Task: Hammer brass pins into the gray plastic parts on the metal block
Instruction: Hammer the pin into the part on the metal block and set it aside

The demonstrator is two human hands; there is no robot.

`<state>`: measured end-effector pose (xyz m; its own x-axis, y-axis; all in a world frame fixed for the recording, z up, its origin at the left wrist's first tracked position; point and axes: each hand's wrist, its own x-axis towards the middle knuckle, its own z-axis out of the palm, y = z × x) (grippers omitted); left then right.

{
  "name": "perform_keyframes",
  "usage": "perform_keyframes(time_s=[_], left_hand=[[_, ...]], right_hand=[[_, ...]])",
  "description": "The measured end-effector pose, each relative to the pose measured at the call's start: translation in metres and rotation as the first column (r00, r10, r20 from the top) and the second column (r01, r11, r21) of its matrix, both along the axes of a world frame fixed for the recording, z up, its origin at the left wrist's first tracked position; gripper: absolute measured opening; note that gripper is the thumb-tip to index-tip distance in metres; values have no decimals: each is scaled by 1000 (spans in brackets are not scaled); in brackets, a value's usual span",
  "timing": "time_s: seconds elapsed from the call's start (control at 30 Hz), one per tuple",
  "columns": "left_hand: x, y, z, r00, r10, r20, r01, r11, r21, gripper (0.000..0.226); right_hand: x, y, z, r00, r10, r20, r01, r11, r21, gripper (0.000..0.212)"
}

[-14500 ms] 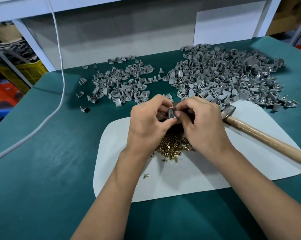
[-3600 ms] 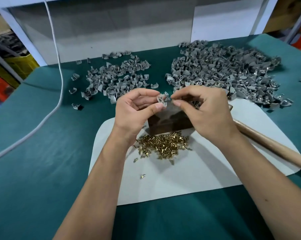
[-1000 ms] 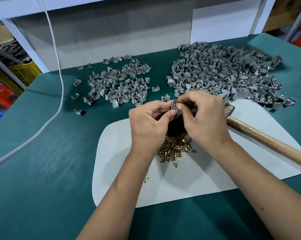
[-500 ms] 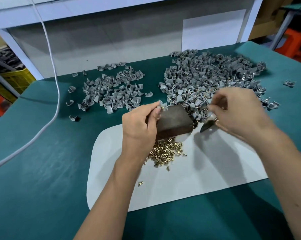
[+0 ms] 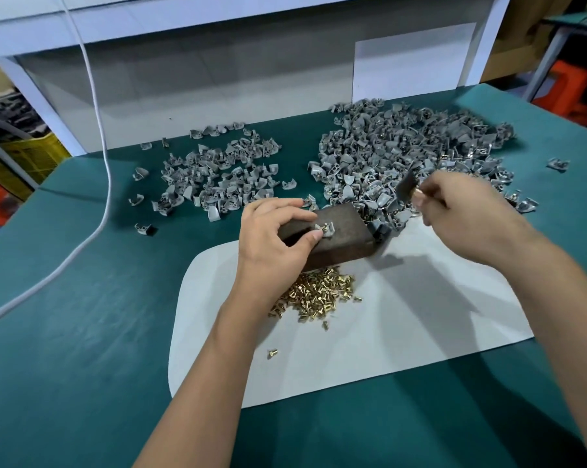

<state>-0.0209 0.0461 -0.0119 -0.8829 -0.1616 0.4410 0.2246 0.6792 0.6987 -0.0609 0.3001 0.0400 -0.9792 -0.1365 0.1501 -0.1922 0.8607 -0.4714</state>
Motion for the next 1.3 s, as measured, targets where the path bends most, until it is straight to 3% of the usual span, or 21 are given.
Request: perform_keyframes(time_s=[0.13, 0.27, 0.4, 0.47, 0.57, 0.63, 0.73, 0.77, 0.9, 0.97, 1.03, 1.07, 1.17, 1.2, 1.23, 1.3], left_hand=[[1, 2, 1, 1000, -6, 26, 4, 997, 83, 15], [0, 3, 0, 998, -27, 48, 22, 993, 117, 11], [-1, 2, 0, 995, -56, 81, 48, 993, 106, 14], [-1, 2, 1, 994, -59, 91, 49, 993, 104, 14], [-1, 2, 2, 993, -60, 106, 48, 992, 116, 16], [-1, 2, 2, 991, -62, 119, 48, 992, 115, 16], [-2, 1, 1, 990, -79, 114, 66, 991, 115, 12], [-2, 1, 1, 991, -78, 108, 65, 991, 116, 12], [-2, 2, 2, 990, -77, 119, 62, 990, 126, 12], [-2, 2, 2, 988, -79, 130, 63, 990, 127, 12], [-2, 1, 2, 989, -83, 126, 67, 989, 129, 11], [-2, 1, 2, 990, -77, 120, 62, 990, 124, 11], [-2, 2, 3, 991, -55, 124, 43, 994, 101, 15], [-2, 2, 4, 990, -54, 127, 40, 994, 103, 17], [-1, 2, 4, 990, -54, 128, 40, 994, 104, 19], [-1, 2, 4, 990, -66, 123, 54, 993, 103, 19]], right_hand=[[15, -33, 9, 989, 116, -95, -128, 983, -133, 31], [21, -55, 7, 971, 235, -46, -238, 968, -75, 31], [20, -56, 17, 943, 222, -248, -271, 945, -182, 25], [22, -61, 16, 929, 252, -270, -282, 956, -77, 22], [23, -65, 12, 958, 285, -44, -275, 949, 151, 22], [18, -60, 19, 959, 279, -43, -266, 943, 202, 24], [19, -58, 22, 933, 257, -252, -239, 966, 97, 22], [21, -61, 20, 926, 275, -259, -255, 961, 109, 22], [23, -66, 17, 957, 284, -51, -264, 934, 239, 21], [18, -61, 24, 949, 283, -135, -243, 936, 254, 21], [21, -61, 22, 921, 254, -296, -228, 966, 120, 21], [23, -64, 19, 919, 255, -299, -235, 967, 103, 23], [25, -69, 14, 955, 284, -91, -254, 934, 250, 23], [22, -67, 18, 955, 283, -86, -249, 926, 283, 24], [19, -65, 23, 952, 284, -118, -237, 923, 304, 24], [20, -64, 26, 925, 265, -271, -216, 956, 197, 25]])
